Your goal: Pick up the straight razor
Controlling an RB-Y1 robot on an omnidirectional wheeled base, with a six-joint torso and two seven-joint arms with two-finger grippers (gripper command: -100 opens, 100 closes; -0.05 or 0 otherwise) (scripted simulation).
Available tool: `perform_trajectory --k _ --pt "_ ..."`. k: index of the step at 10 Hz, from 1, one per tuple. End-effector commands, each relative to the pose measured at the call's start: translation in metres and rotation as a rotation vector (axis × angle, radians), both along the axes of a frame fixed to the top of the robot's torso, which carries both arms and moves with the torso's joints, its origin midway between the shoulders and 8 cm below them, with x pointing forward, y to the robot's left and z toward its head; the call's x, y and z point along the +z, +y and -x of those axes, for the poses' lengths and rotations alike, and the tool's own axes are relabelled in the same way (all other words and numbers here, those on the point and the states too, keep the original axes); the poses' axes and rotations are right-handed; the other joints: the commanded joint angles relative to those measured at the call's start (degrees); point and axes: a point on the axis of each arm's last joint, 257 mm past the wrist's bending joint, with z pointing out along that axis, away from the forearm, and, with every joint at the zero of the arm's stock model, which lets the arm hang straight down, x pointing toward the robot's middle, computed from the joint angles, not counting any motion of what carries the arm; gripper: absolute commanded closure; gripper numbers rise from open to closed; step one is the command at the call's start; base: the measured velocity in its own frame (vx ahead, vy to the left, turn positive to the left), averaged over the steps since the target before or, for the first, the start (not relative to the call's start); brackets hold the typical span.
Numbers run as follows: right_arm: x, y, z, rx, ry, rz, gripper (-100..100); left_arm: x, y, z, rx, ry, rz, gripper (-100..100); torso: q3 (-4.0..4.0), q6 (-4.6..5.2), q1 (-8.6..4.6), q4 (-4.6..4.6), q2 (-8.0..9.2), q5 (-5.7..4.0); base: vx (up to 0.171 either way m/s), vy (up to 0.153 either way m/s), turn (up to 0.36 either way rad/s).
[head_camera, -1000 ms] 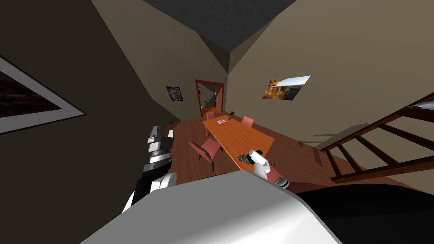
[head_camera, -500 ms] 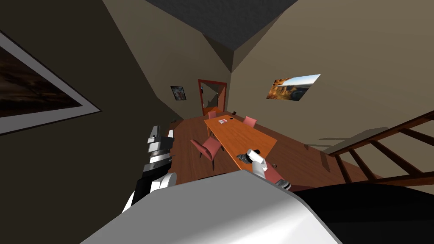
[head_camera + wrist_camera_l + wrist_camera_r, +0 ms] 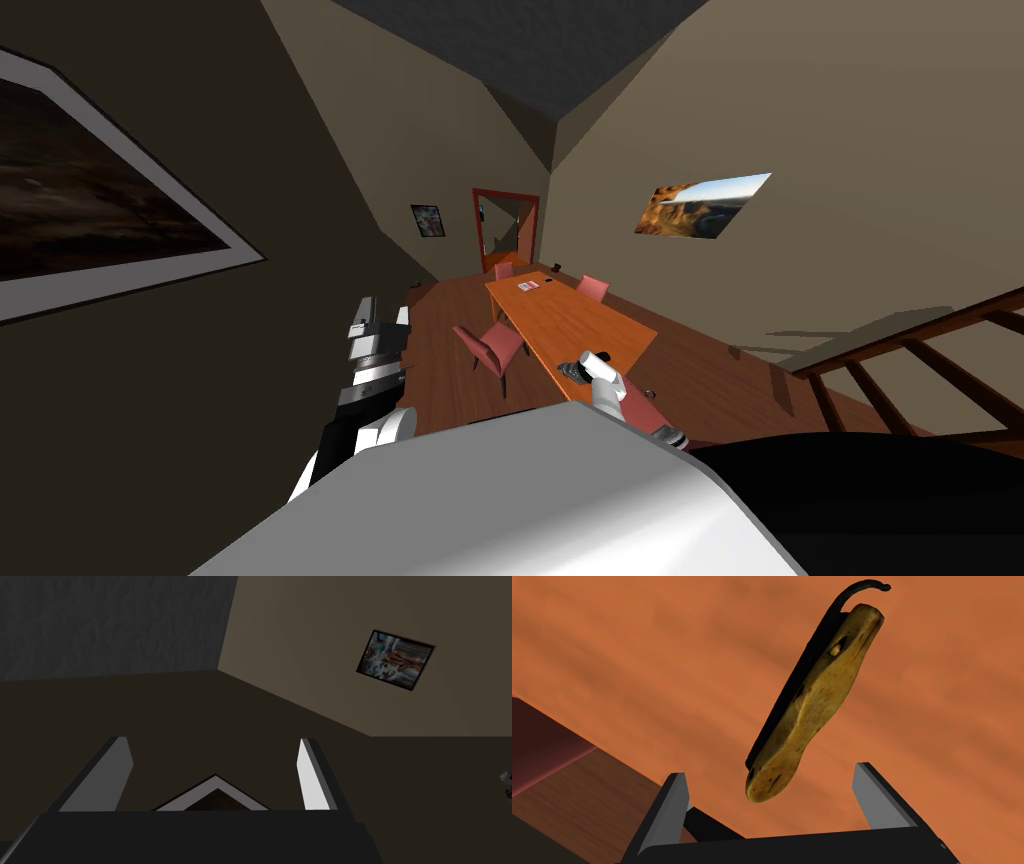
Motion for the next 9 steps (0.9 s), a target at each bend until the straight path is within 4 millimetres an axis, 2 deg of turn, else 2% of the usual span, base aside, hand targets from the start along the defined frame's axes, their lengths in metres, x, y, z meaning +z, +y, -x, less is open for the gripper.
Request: perform_trajectory --k 1,5,6,7,9 --pt "0.0 0.0 0.0 0.0 0.0 0.0 100 0.0 0.0 0.0 0.0 0.0 0.0 0 0.0 0.0 0.0 0.0 0.0 0.0 0.0 0.0 0.0" --pt "0.001 0.002 -0.002 0.001 -0.003 -0.002 100 0.0 0.0 0.0 0.0 0.0 0.0 0 -0.14 0.08 -0.22 -0.13 -0.16 -0.06 0.001 0.001 0.005" --pt "0.001 0.002 -0.002 0.001 -0.003 -0.002 0 0.0 0.0 0.0 0.0 0.0 0.0 0 -0.15 0.07 -0.23 -0.13 -0.17 -0.07 0.0 0.0 0.0" --pt "0.004 0.0 0.006 0.018 0.001 -0.001 100 0.0 0.0 0.0 0.0 0.0 0.0 0 -0.15 0.07 -0.24 -0.13 -0.17 -0.07 0.054 0.009 -0.182" --pt "0.009 -0.001 0.011 0.034 0.001 -0.001 100 0.0 0.0 0.0 0.0 0.0 0.0 0 -0.28 0.09 -0.16 -0.18 -0.41 -0.05 0.079 0.03 -0.115"
